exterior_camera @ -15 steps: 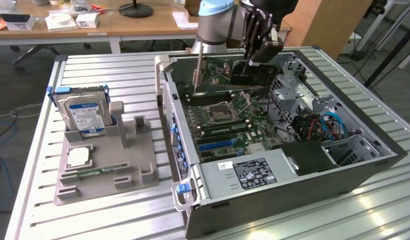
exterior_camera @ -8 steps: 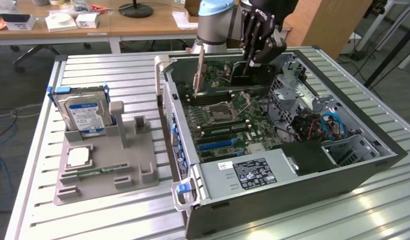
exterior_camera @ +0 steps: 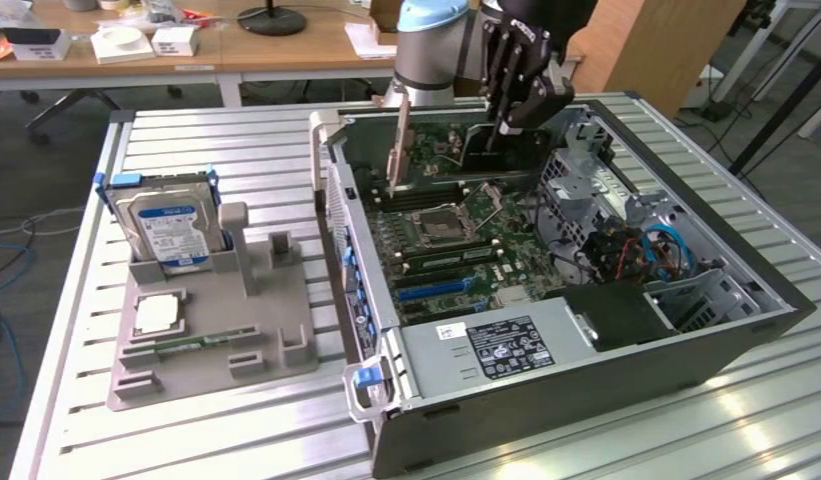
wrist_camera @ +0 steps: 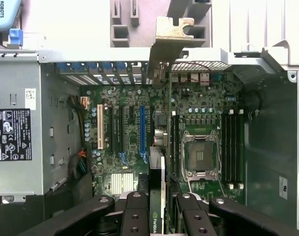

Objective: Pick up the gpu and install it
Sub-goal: 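Insert the gpu into the slot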

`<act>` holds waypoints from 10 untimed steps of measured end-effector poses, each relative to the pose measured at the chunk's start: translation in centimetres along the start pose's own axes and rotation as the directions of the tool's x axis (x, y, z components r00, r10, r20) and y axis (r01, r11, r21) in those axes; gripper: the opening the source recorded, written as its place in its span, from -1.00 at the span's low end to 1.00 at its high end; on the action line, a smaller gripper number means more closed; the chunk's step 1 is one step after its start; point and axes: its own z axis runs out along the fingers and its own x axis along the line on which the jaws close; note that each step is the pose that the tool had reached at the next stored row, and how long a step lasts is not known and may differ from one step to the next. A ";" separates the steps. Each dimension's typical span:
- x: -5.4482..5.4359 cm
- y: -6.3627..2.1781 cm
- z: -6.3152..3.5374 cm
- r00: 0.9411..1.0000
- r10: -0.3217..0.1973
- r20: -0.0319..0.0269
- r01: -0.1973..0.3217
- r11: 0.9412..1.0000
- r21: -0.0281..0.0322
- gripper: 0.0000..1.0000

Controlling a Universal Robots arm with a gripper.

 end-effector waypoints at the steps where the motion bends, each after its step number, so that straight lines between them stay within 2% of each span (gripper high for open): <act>1: 0.0 -0.01 0.14 1.000 0.000 0.000 0.000 1.000 0.000 -0.47; 10: 0.0 -0.08 1.65 1.000 -0.001 0.000 0.001 1.000 0.000 -0.47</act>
